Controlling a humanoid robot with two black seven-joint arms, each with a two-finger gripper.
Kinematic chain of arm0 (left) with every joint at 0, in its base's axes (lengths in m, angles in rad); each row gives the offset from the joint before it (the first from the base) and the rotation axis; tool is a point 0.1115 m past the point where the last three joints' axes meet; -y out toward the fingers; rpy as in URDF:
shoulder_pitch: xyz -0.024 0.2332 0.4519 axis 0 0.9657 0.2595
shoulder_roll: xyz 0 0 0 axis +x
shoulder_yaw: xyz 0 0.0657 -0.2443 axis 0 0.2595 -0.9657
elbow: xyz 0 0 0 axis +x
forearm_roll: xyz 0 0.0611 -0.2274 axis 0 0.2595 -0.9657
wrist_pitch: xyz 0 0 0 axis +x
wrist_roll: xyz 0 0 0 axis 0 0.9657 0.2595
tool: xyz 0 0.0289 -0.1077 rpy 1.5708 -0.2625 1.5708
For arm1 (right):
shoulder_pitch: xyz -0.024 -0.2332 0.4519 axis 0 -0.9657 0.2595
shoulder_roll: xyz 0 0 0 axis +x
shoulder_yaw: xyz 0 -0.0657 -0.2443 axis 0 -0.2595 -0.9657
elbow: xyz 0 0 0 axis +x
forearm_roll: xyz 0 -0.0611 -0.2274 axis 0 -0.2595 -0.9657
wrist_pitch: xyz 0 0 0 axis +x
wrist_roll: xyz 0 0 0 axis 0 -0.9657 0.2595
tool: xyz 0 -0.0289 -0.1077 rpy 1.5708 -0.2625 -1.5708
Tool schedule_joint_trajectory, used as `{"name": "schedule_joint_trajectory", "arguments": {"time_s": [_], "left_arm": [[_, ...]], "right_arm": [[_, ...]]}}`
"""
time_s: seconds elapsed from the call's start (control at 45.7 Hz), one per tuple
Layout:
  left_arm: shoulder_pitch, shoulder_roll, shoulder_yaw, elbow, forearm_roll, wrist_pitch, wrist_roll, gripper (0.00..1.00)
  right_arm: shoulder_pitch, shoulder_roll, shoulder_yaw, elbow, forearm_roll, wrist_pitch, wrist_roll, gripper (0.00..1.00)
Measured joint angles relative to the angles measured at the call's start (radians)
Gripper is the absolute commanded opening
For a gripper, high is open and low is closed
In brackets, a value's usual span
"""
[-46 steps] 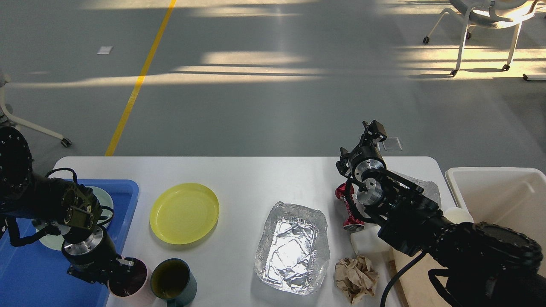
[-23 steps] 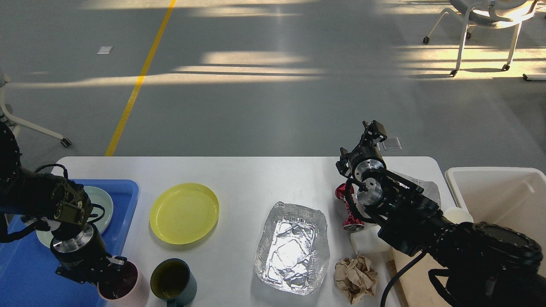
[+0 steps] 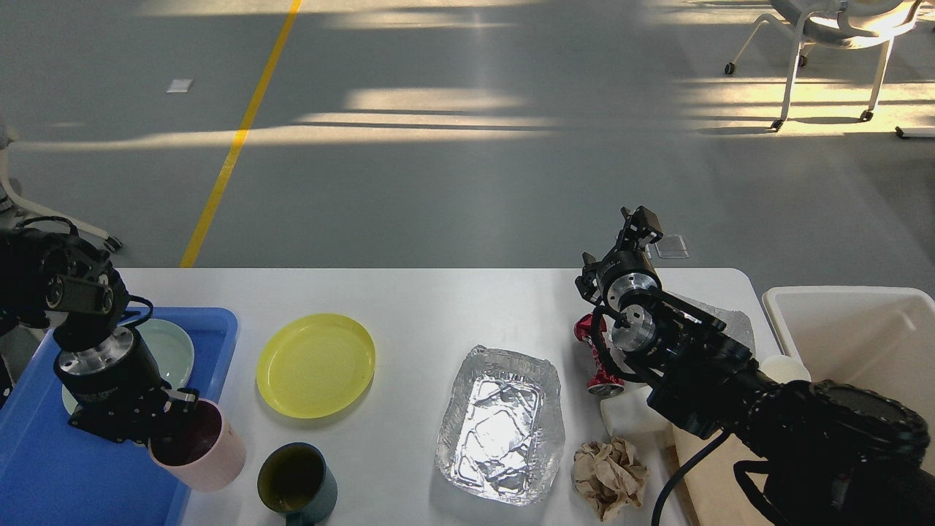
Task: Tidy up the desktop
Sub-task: 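Lift the pink cup up and carry it past the blue tray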
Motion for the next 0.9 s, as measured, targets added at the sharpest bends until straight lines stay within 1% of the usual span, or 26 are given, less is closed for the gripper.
{"name": "schedule_joint_trajectory", "arguments": {"time_s": [0.022, 0.044, 0.153, 0.219, 0.482, 0.613, 0.766, 0.897], "left_arm": [[-0.018, 0.005, 0.0, 0.0, 0.0, -0.022, 0.0, 0.0], [-0.057, 0.016, 0.002, 0.0, 0.0, -0.068, -0.001, 0.0], [-0.146, 0.043, 0.014, 0.001, 0.002, -0.151, -0.001, 0.0], [-0.216, 0.065, 0.02, 0.004, 0.002, -0.176, -0.001, 0.0], [-0.516, 0.158, 0.059, 0.03, 0.007, -0.186, -0.001, 0.0], [-0.662, 0.187, 0.074, 0.065, 0.023, -0.186, 0.0, 0.0], [-0.794, 0.22, 0.076, 0.112, 0.04, -0.186, 0.005, 0.0], [-0.872, 0.228, 0.076, 0.162, 0.042, -0.186, 0.014, 0.0]], "right_arm": [[0.0, 0.0, 0.0, 0.0, 0.0, 0.0, 0.0, 1.0], [0.0, 0.0, 0.0, 0.0, 0.0, 0.0, 0.0, 1.0], [0.0, 0.0, 0.0, 0.0, 0.0, 0.0, 0.0, 1.0], [0.0, 0.001, 0.0, 0.0, 0.0, 0.0, 0.0, 1.0], [0.0, 0.001, 0.0, 0.0, 0.0, 0.0, 0.0, 1.0], [0.0, 0.001, 0.0, 0.0, 0.0, 0.0, 0.0, 1.0], [0.0, 0.0, 0.0, 0.0, 0.0, 0.0, 0.0, 1.0], [0.0, 0.0, 0.0, 0.0, 0.0, 0.0, 0.0, 1.0]]}}
